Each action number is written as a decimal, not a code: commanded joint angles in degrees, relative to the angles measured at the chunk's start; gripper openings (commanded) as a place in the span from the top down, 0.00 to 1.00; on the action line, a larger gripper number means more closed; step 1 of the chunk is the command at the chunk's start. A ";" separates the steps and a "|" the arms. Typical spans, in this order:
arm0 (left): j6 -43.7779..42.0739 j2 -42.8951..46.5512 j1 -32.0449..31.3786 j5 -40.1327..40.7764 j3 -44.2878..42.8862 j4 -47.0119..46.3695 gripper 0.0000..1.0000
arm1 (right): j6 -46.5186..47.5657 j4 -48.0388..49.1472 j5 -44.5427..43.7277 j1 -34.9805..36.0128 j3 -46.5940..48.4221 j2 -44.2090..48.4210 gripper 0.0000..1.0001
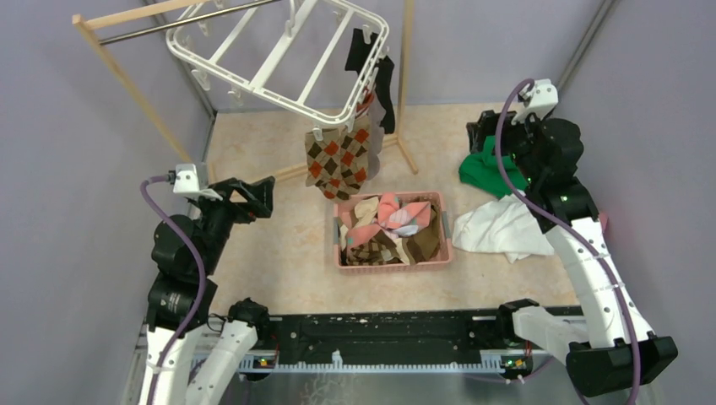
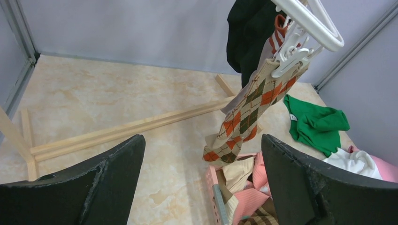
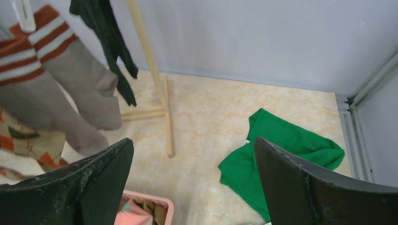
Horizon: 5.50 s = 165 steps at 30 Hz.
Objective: Clip the socks to the hanger
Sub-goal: Pick up the sock from the bin, then adjust the hanger at the center of the board.
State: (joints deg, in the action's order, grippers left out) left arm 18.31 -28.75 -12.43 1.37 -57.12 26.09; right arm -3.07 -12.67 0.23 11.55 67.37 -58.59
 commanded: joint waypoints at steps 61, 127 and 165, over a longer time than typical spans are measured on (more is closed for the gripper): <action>22.47 -6.21 2.23 -20.78 28.86 -33.15 0.46 | 27.64 -21.61 39.91 11.10 5.39 -27.51 0.35; 28.36 -2.87 -6.94 -41.89 40.45 -68.74 0.19 | 37.94 -20.21 62.36 7.87 2.75 -5.02 1.00; -31.33 -19.82 -39.61 -6.45 29.09 -60.50 0.43 | 4.72 5.99 64.04 7.87 -8.10 -0.96 1.00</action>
State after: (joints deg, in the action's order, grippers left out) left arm -14.04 -47.97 -51.79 -3.70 -25.06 -27.44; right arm 2.28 -9.21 63.33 19.57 59.53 -61.04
